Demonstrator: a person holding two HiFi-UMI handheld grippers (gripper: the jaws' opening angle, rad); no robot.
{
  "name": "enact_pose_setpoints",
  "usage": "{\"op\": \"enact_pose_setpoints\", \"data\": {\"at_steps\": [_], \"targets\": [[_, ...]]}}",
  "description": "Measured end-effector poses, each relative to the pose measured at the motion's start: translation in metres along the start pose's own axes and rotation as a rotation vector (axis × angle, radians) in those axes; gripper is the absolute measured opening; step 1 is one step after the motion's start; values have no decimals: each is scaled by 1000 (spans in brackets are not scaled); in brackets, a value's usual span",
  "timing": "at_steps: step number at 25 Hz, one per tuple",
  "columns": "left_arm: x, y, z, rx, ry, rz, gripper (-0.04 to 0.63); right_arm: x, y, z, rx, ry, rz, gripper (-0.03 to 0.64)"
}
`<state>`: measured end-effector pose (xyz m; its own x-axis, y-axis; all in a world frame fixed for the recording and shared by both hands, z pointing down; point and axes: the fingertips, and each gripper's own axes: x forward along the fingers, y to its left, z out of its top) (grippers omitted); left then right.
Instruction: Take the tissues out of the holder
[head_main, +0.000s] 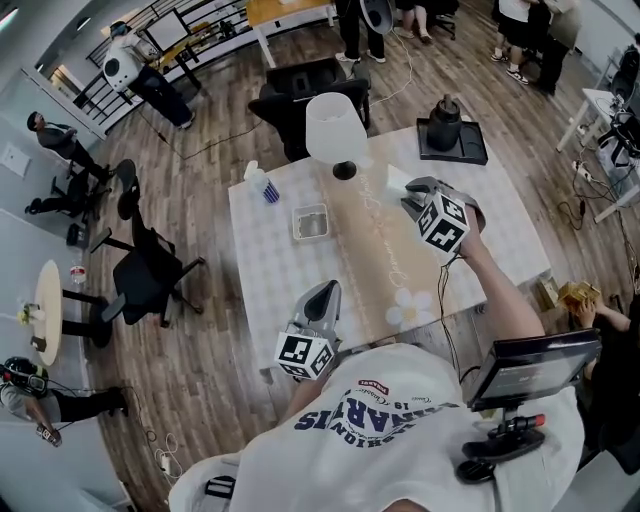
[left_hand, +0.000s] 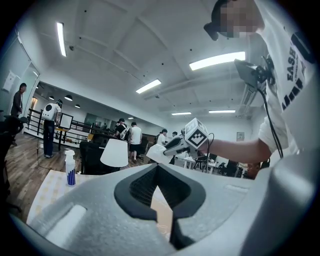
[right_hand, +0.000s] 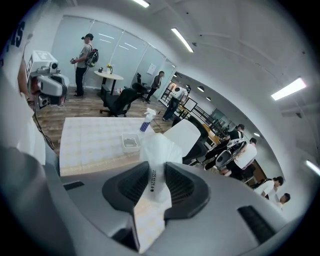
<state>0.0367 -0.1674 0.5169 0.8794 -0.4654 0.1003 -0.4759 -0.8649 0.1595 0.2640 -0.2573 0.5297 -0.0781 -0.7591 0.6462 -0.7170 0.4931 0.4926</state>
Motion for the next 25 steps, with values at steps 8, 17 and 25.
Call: {"op": "enact_pose_setpoints", "data": {"at_steps": [8,17,25], "targets": [[-10,4,-2,-6,12,40,2,75,50,-63,-72,144,61,112],[-27,20,-8,0,19,96,2,169,125,-137,-93,261,181,112],[-49,26,-6,-1,26,152,2,201,160,-179,-109,370,244,112]]}}
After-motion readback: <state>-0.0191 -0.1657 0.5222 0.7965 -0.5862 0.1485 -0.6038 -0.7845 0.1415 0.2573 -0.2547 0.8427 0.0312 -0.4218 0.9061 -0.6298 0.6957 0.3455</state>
